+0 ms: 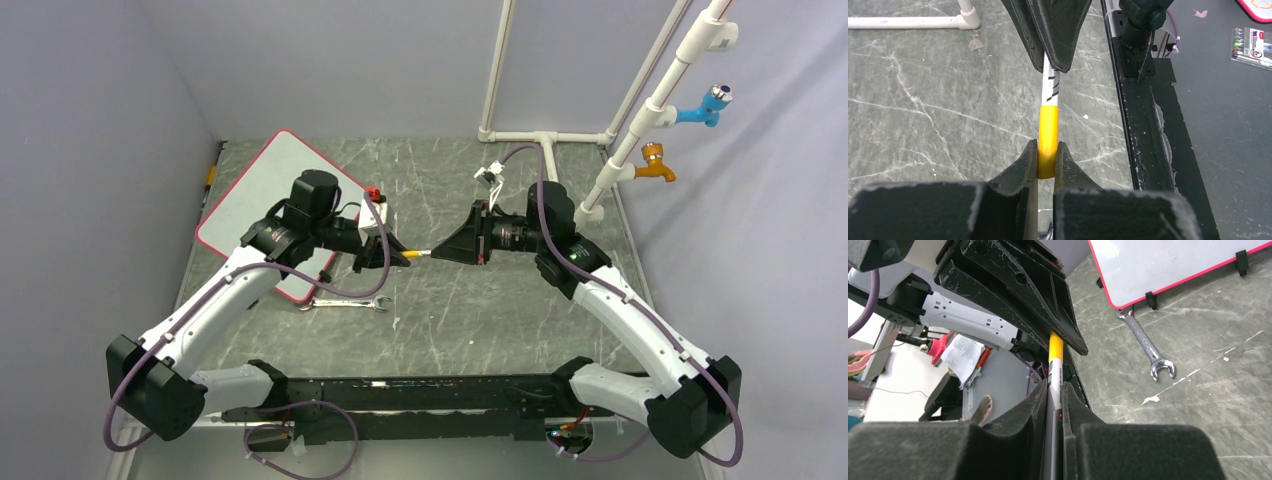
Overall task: Write a sentence on the whiteboard
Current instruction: Open the pen cap from the whiteboard marker.
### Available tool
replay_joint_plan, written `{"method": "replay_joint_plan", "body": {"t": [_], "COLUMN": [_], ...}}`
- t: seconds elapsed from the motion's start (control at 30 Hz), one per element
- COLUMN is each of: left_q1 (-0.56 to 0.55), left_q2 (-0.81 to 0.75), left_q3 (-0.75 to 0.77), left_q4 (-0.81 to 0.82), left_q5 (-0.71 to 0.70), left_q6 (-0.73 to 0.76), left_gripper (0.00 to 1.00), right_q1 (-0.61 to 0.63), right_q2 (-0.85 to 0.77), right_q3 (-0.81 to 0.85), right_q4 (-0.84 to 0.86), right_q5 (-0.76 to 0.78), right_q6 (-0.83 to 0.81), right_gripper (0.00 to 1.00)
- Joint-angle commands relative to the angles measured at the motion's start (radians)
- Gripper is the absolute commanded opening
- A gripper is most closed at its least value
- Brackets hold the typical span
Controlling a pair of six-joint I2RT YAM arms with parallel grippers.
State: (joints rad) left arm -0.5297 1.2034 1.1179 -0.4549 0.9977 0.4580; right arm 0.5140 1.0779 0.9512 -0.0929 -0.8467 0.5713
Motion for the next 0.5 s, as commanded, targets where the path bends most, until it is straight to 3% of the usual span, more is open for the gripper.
{"method": "replay_joint_plan", "body": {"t": [0.0, 0.47], "left_q1": [0.023, 0.055], "left_q2": [-0.002, -0.008], "left_q3": [0.037, -0.004], "left_q4": [-0.059, -0.020], "left_q5": [-0.035, -0.059], "left_q6": [0.039, -0.010], "left_gripper": [0.00, 0.00], "right_q1": [-0.023, -0.123], "right_q2": [-0.069, -0.143], "right_q3": [0.034, -0.011], "right_q4": [-0.032, -0.060], "right_q5": [-0.024, -0.076], "right_q6": [-0.022, -0.004], "right_gripper": [0.00, 0.00]}}
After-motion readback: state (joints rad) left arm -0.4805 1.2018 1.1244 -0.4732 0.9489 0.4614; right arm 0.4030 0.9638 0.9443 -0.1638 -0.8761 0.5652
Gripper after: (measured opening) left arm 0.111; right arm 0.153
